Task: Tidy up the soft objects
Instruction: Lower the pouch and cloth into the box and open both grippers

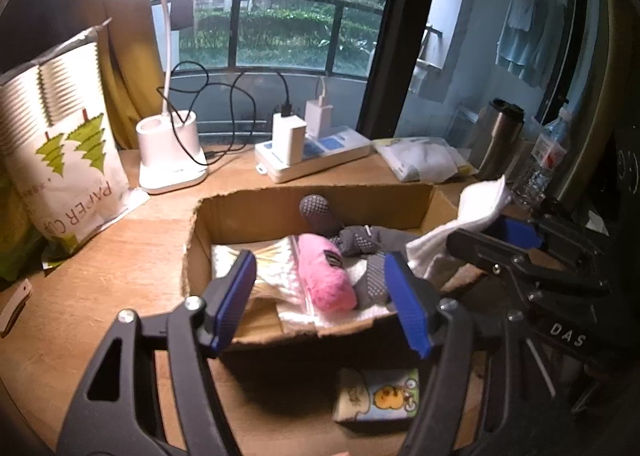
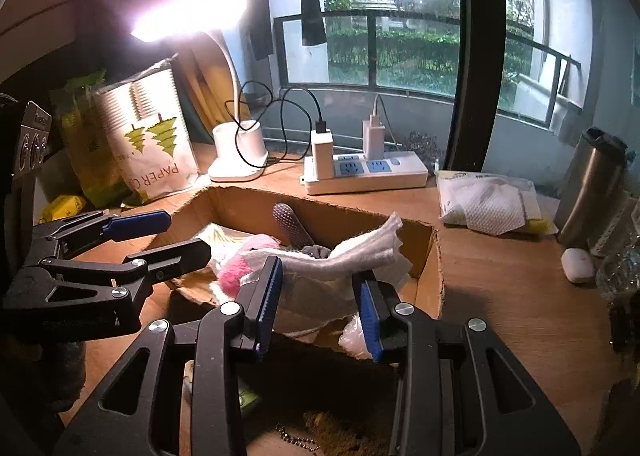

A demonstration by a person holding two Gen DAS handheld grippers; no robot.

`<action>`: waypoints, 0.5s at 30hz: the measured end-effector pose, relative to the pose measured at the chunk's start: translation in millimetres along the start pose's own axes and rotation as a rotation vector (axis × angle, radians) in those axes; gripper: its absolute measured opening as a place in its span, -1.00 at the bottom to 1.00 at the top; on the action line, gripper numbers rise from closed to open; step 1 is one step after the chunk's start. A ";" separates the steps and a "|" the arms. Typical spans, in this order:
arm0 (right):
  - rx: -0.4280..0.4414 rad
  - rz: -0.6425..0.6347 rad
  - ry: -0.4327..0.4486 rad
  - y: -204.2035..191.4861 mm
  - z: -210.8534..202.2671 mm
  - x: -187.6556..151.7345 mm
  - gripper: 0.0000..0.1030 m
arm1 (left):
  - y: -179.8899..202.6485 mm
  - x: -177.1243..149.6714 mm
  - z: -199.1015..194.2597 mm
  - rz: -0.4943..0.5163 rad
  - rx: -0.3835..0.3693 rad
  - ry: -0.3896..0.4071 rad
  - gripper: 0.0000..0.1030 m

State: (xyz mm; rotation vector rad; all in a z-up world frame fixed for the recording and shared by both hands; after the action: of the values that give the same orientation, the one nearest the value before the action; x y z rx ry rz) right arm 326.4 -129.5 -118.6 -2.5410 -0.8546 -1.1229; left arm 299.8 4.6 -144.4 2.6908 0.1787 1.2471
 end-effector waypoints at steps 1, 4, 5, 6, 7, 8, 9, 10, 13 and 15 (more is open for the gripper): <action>-0.001 -0.004 0.004 -1.6 -2.5 0.4 -0.26 | 0.8 -0.9 -3.7 0.001 0.000 0.006 0.32; -0.005 -0.011 0.011 -6.4 -6.5 0.8 -0.25 | -0.6 -2.0 -10.6 0.001 0.000 0.015 0.32; -0.004 -0.012 0.013 -8.2 -7.4 1.1 -0.24 | -1.1 -2.6 -12.2 0.000 0.001 0.017 0.32; -0.004 -0.014 0.013 -9.7 -7.7 1.4 -0.24 | -2.0 -3.3 -13.8 -0.001 0.001 0.019 0.32; -0.003 -0.017 0.013 -11.3 -7.7 1.9 -0.24 | -3.4 -3.8 -15.3 -0.003 0.002 0.021 0.32; -0.003 -0.019 0.012 -12.3 -7.1 2.4 -0.24 | -4.6 -4.1 -15.9 -0.005 0.003 0.022 0.32; -0.003 -0.021 0.011 -13.5 -5.6 3.2 -0.24 | -6.0 -4.2 -16.4 -0.007 0.004 0.023 0.32; -0.003 -0.022 0.009 -14.2 -4.3 3.6 -0.24 | -8.1 -4.4 -16.7 -0.009 0.005 0.025 0.32; -0.003 -0.026 0.002 -16.4 1.0 5.7 -0.24 | -13.9 -3.6 -15.1 -0.018 0.008 0.024 0.32; -0.003 -0.025 -0.004 -16.0 5.1 6.8 -0.24 | -17.8 -3.1 -12.8 -0.023 0.009 0.022 0.33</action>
State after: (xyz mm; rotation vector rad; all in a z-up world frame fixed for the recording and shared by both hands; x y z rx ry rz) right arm 323.5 -111.7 -117.4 -2.5424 -0.8882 -1.1280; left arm 287.4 22.9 -142.3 2.6759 0.2172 1.2723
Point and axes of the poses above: each gripper's, at about its wrist camera, not at the fingertips, and z roughly the way its jaws point, y to its right, x to its top, the point moved 3 cm from there along z, roughly the way its jaws point, and after that the axes turned 3 degrees about -z, right-handed, at the moved point
